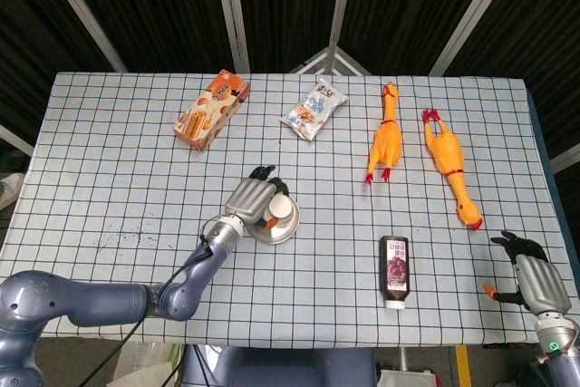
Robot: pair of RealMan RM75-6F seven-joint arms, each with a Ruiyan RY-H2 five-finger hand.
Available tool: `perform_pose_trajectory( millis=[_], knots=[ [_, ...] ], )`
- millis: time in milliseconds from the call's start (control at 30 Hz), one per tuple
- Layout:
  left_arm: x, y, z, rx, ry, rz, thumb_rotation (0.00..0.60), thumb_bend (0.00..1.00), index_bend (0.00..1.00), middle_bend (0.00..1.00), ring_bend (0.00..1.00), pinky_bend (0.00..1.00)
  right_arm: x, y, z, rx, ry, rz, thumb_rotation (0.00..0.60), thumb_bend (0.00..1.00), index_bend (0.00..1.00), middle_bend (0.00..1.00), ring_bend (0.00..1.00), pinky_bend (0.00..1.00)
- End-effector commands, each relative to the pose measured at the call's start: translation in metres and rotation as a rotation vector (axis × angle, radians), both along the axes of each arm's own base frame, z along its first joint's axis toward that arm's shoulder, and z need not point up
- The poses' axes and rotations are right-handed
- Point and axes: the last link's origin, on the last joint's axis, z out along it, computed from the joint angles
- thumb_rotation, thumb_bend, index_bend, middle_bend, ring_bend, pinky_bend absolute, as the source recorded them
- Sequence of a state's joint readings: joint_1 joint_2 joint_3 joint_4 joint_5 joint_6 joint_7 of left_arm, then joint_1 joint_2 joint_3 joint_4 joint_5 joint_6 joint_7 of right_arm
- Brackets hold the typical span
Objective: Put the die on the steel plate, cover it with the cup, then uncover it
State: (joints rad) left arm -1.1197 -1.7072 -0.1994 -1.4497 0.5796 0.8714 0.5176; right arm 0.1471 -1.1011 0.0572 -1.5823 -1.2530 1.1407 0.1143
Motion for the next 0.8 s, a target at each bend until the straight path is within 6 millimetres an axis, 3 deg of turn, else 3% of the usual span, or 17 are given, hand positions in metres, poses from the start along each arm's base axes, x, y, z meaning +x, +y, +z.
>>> perform_pose_trajectory(
  millis=[33, 400, 800],
  knots=[
    [-0.001, -0.001, -0.001, -0.022, 0.015, 0.011, 0.600, 0.52, 0.60, 0.25, 0.00, 0.00, 0.000, 0.000, 0.000, -0.002, 0.000, 0.000, 0.600, 0.23, 0.21, 0.11, 0.10, 0.00],
    [-0.003, 0.000, 0.006, -0.092, -0.045, 0.136, 0.600, 0.52, 0.60, 0.25, 0.00, 0.00, 0.000, 0.001, 0.001, -0.006, -0.001, 0.003, 0.600, 0.23, 0.21, 0.11, 0.10, 0.00],
    [-0.007, 0.017, 0.022, 0.141, 0.117, -0.013, 0.600, 0.52, 0.61, 0.26, 0.00, 0.00, 0.000, 0.000, -0.001, 0.002, -0.003, 0.001, 0.600, 0.23, 0.21, 0.11, 0.10, 0.00]
  ],
)
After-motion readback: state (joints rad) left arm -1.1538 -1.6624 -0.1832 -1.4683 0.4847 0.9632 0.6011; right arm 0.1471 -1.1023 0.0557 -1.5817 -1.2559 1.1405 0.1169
